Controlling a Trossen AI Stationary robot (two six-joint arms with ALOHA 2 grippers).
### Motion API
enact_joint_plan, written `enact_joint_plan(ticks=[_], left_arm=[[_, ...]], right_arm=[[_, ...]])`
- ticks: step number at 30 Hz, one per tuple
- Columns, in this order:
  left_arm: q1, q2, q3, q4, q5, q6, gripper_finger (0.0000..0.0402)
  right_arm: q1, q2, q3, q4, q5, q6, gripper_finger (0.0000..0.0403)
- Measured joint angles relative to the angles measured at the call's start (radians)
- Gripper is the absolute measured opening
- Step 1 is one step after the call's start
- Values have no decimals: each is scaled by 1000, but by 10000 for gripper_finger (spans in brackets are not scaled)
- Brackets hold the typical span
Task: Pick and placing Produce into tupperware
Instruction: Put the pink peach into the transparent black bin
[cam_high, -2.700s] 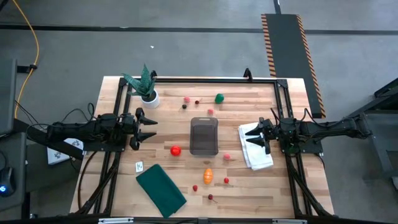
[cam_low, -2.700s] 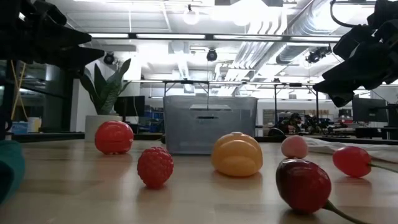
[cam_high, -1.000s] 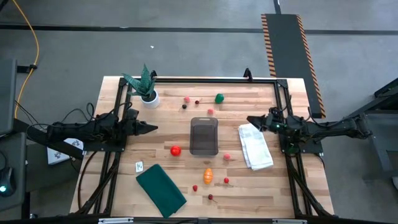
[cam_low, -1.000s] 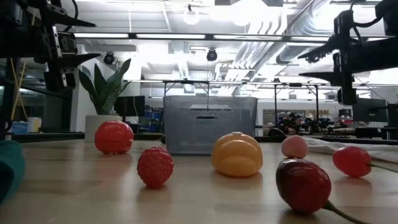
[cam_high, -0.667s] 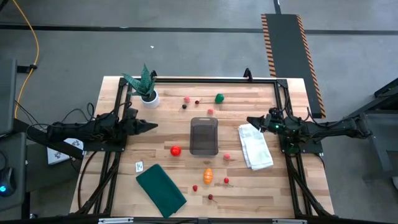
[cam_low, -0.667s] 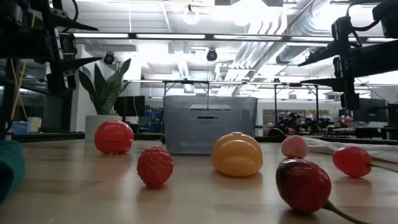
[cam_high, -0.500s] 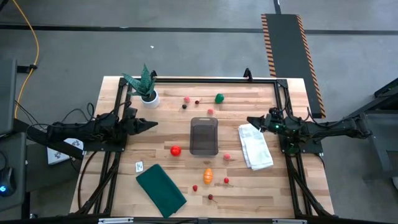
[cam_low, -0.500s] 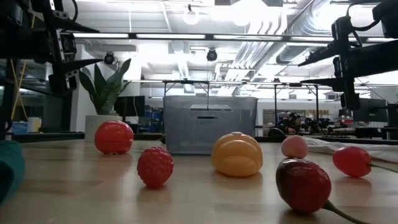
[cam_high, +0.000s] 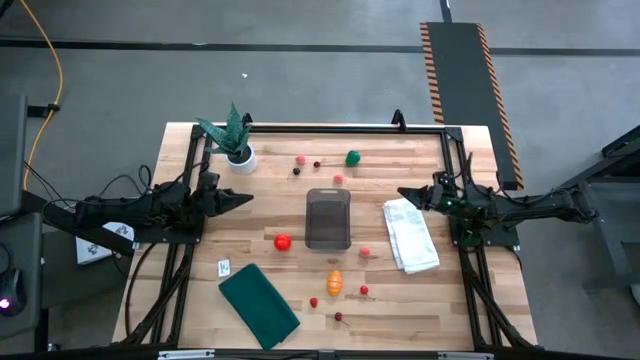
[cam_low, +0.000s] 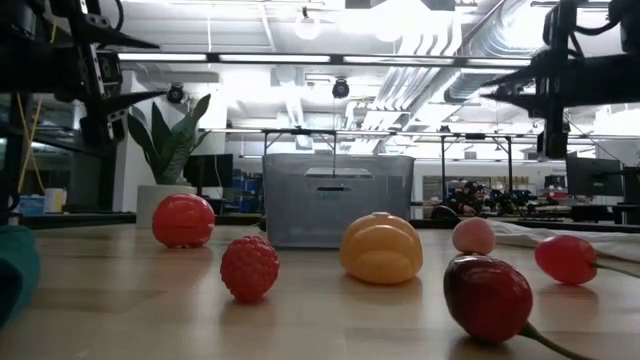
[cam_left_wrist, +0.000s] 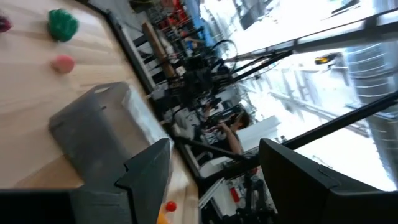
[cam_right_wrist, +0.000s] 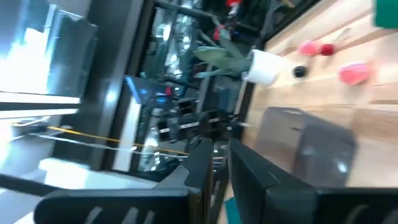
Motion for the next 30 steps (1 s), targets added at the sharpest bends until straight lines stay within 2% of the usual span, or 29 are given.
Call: enact_joint_plan(ticks=[3,10,14,19,25,28,30], left_arm=[[0,0,35,0,0,43,217],[0,1,157,5,0,161,120],[0,1,221,4,0,214,86],[0,12,288,1,-29,288,80],[0,101,419,-40,-90,421,88],[0,185,539,-119,-97,525,90],[0,252,646,-211,-109,586,90]], right_arm=[[0,0,0,44,0,0,42],[0,0,2,213,1,-57,42],[0,0,2,316,1,-112,42],[0,1,57,367,-5,-278,42],[-13,59,266,358,-6,-603,42],[-30,92,400,239,8,-727,42],[-45,109,499,65,23,-772,42]])
